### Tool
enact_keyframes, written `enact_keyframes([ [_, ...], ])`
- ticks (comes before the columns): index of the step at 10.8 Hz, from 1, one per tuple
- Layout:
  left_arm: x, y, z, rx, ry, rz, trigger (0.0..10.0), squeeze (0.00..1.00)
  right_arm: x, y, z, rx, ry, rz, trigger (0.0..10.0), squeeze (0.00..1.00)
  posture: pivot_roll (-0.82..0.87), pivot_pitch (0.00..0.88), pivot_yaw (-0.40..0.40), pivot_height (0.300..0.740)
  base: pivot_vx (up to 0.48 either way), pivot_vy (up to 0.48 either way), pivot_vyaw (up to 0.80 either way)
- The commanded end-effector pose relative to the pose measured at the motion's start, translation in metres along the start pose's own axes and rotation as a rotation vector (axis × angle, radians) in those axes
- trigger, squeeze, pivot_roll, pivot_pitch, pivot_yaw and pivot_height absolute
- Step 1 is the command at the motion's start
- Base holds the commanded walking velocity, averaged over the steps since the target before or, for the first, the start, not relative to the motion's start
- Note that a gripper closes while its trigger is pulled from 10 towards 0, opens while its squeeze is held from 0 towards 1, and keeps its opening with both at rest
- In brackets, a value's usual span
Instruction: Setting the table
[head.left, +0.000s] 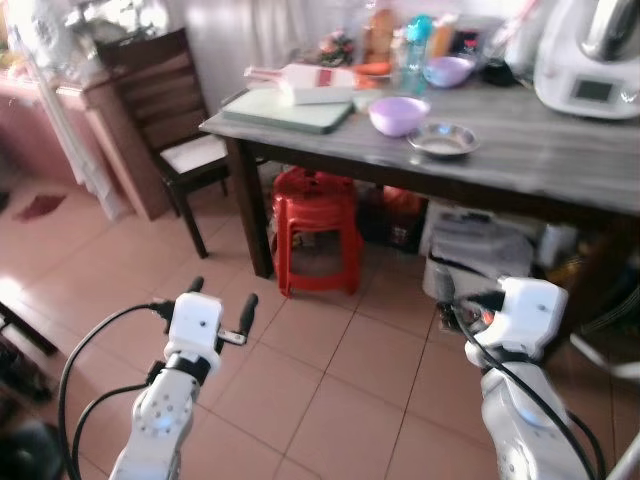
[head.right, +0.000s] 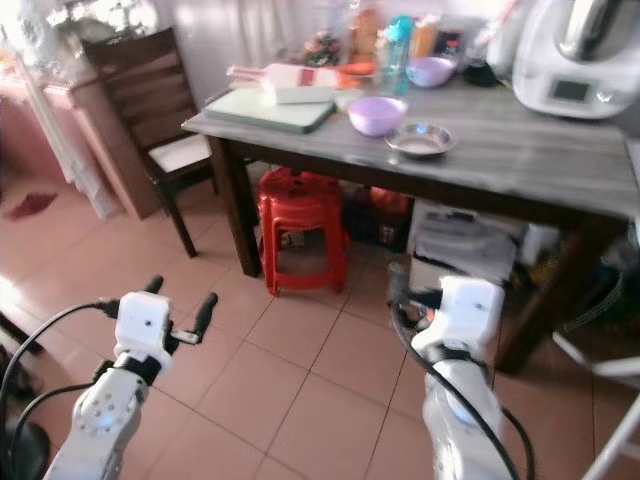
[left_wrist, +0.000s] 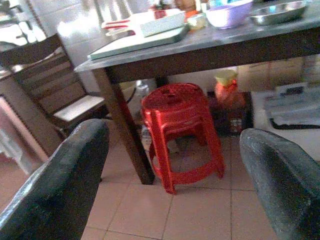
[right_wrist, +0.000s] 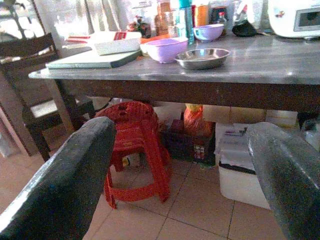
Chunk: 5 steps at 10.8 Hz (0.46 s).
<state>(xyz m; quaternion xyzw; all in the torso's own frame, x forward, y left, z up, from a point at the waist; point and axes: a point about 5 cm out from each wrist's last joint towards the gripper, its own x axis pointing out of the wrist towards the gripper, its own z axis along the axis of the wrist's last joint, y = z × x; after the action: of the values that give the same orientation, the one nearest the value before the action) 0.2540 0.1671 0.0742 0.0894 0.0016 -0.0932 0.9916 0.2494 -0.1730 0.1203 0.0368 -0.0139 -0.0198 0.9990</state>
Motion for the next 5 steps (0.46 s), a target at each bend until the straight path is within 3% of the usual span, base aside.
enact_keyframes([
  [1, 0.0018, -0.0031, 0.0033, -0.005, -0.009, -0.018, 10.0, 0.00, 0.0002, -0.0063, 0.0019, -0.011, -0.001, -0.026, 10.0, 0.00, 0.00, 0.000, 0.070, 0.740, 0.000, -0.281, -0.41],
  [5, 0.0024, -0.0055, 0.0045, -0.012, -0.008, -0.032, 10.0, 0.00, -0.0009, -0.0061, 0.0016, -0.012, 0.000, -0.028, 10.0, 0.00, 0.00, 0.000, 0.072, 0.740, 0.000, -0.302, 0.00],
])
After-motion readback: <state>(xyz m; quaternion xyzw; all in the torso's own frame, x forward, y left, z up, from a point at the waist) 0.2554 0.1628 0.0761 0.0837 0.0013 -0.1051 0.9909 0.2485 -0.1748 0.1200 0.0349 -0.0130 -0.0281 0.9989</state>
